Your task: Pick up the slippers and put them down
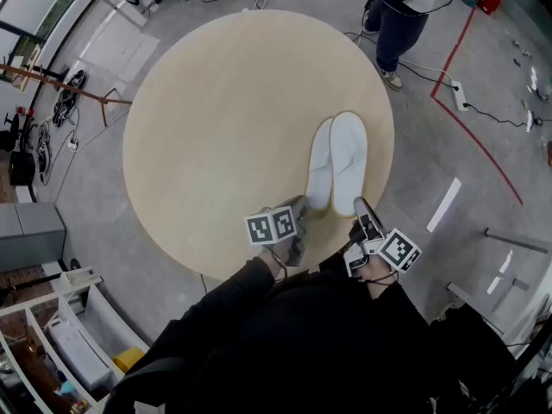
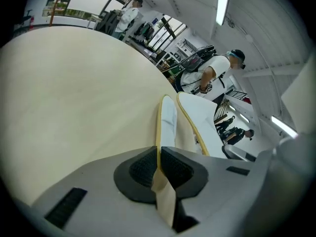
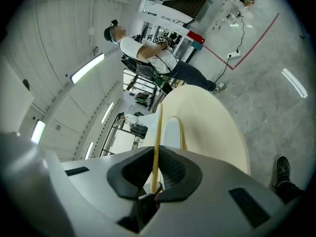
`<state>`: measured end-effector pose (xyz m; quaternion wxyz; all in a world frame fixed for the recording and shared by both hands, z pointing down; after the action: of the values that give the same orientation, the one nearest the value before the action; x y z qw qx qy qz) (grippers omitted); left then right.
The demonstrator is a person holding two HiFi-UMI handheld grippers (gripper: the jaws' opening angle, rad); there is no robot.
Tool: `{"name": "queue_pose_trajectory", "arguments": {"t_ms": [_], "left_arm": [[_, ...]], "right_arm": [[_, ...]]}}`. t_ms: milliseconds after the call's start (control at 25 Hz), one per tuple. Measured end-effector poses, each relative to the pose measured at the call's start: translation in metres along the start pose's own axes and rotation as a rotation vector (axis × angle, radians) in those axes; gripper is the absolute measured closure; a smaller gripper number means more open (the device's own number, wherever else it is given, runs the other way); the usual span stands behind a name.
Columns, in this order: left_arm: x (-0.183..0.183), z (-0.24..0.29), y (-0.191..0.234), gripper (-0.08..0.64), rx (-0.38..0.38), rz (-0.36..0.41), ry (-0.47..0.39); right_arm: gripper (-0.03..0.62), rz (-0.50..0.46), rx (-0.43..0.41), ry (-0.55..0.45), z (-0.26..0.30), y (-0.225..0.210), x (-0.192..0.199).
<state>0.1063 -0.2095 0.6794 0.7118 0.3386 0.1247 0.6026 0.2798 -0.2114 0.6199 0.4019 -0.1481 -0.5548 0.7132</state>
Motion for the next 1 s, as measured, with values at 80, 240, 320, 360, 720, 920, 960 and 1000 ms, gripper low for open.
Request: {"name": "queue_pose_trajectory", "arguments": {"t_ms": [80, 240, 320, 360, 720, 920, 960, 1000], "left_arm": [[0.002, -0.002, -0.001, 0.514, 0.018, -0.02, -0.002], [0.004, -0.007, -0.004, 0.515, 0.085, -0.096, -0.013], [0.005, -0.009, -0.007, 0.515, 0.13, -0.142, -0.022], [0.006, -0.009, -0.008, 0.517, 0.145, -0.159, -0.025], [0.008, -0.015, -0.014, 0.517, 0.239, -0.263, -0.048], [0.007, -0.014, -0.01, 0.517, 0.232, -0.264, -0.06], [0.008, -0.015, -0.008, 0.517, 0.229, -0.265, -0.065], [0.008, -0.016, -0.005, 0.517, 0.229, -0.268, -0.072]], "right_arm": [[0.552, 0.009, -0.009, 0.008, 0.002, 0.001, 0.003], [0.552, 0.055, -0.056, 0.026, 0.01, 0.002, 0.009], [0.552, 0.08, -0.084, 0.042, 0.015, -0.002, 0.014], [0.551, 0.093, -0.086, 0.049, 0.017, -0.006, 0.017], [0.551, 0.171, -0.085, 0.11, 0.031, -0.016, 0.039], [0.551, 0.149, -0.095, 0.114, 0.033, -0.011, 0.037], [0.551, 0.144, -0.111, 0.103, 0.032, -0.008, 0.033], [0.551, 0.136, -0.124, 0.09, 0.03, -0.005, 0.029]]}}
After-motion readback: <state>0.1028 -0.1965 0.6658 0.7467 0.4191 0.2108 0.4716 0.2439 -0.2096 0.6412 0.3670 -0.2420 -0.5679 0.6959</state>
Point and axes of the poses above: the fingertips, and each gripper's own axes: z forward along the fingers, y to its left, x out of its underside, the point moved 2 cm from there along -z, backward along the fingers, and after that the axes turned 11 degrees about y, right-handed, at the moved point
